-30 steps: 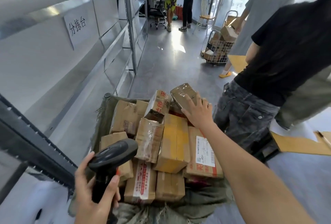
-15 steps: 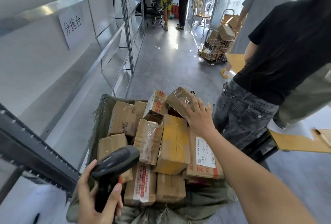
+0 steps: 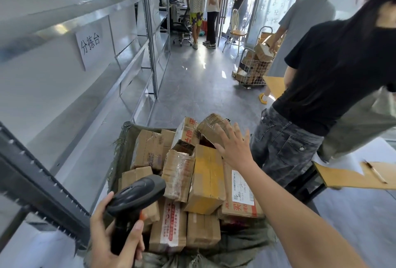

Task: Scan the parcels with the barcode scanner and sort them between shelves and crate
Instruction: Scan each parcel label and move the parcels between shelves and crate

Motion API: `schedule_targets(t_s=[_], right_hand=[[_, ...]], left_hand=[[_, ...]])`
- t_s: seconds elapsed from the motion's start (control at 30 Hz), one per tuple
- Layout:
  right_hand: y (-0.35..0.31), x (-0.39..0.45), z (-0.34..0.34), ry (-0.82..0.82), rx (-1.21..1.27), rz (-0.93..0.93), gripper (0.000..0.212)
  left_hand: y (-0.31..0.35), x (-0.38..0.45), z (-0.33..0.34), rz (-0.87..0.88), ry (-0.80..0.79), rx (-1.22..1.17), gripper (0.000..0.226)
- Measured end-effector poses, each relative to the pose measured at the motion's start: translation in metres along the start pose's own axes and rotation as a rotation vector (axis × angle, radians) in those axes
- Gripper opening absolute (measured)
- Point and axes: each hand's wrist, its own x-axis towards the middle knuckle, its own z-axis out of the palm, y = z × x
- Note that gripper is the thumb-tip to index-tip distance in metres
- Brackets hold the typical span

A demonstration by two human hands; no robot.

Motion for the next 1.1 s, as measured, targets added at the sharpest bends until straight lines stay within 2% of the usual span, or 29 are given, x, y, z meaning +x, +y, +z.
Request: schedule_targets(t_s=[0.2,0.37,0.57,0.67,0.9,0.97,1.1], right_hand=[[-0.042,-0.031,-0.053,0.073,0.11,-0.04,0.064],[-0.1,-0.079,-0.1,0.121,0.169,-0.152,0.064],[-0.19,-0.161,-0.153,0.089,0.251,-0.254,0.074],[-0.244,-0.2,-0.18,0.101,0.326,-0.337,0.063],[-0.389,-0.302,-0.242,0.265,0.56,-0.583,0.064],[-0.428,-0.338,-0.258,0.329,0.649,-0.648,0.064],[-0.505,-0.409,-0.284,0.358,0.8,-0.743,0.07]], left_hand=[[0.032,-0.011,-0.028,0.099,-0.118,-0.022,0.087],[0.067,-0.033,-0.061,0.222,-0.1,-0.051,0.085],[0.1,-0.092,-0.135,0.335,-0.032,-0.034,0.088],[0.118,-0.126,-0.184,0.396,0.026,0.009,0.088],[0.178,-0.236,-0.299,0.542,0.183,0.021,0.064],[0.189,-0.268,-0.33,0.579,0.237,0.027,0.06],[0.209,-0.328,-0.387,0.646,0.336,0.033,0.059]])
